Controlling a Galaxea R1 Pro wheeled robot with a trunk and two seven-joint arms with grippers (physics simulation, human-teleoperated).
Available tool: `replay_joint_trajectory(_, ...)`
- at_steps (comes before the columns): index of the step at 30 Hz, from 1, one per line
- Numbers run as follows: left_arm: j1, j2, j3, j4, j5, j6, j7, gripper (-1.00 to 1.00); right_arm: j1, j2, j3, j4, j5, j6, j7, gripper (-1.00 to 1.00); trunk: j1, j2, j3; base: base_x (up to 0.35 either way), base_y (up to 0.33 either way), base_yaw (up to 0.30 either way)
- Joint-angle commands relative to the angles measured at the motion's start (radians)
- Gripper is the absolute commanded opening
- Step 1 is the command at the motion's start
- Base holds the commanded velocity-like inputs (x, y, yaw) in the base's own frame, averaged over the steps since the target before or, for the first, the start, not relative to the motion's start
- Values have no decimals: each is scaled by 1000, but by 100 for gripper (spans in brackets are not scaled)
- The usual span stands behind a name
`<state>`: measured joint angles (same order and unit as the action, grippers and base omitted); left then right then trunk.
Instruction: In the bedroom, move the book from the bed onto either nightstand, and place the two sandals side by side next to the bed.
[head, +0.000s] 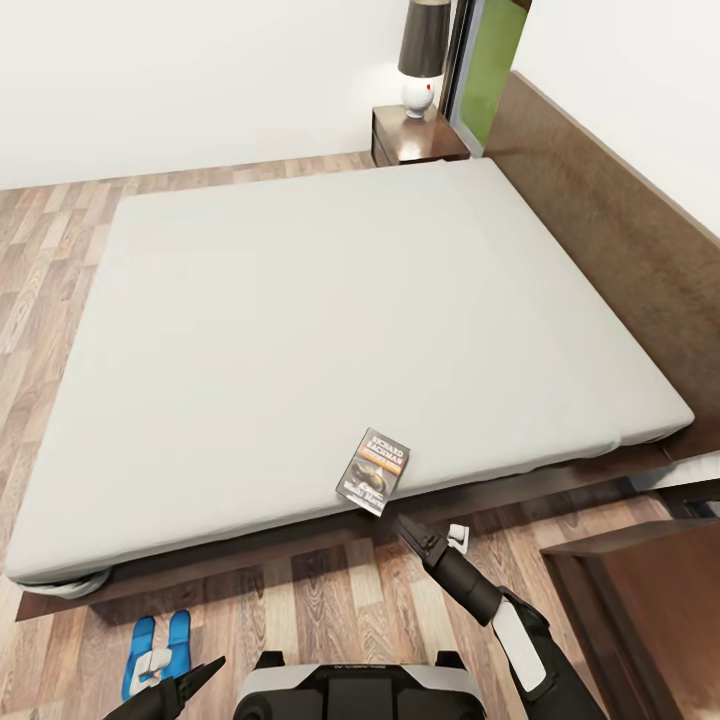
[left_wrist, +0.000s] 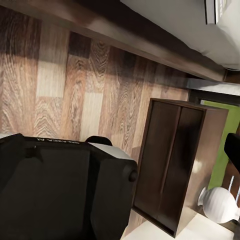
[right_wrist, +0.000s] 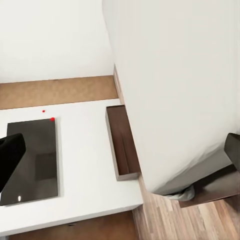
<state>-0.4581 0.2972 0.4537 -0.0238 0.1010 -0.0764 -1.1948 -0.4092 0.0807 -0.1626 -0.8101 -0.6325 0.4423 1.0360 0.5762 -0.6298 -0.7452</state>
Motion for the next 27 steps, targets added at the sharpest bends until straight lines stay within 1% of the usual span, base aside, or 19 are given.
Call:
replay_joint_trajectory(1, -1, 0, -9, 2, 9, -8, -2, 100, 0, 1, -3, 0, -3, 9, 2, 100, 4, -8, -4, 0, 0, 0)
replay_joint_trajectory(27, -1, 0, -9, 1, 9, -8, -2, 100, 0, 1, -3, 0, -3, 8, 2, 100, 104, -190, -85, 0, 0, 0)
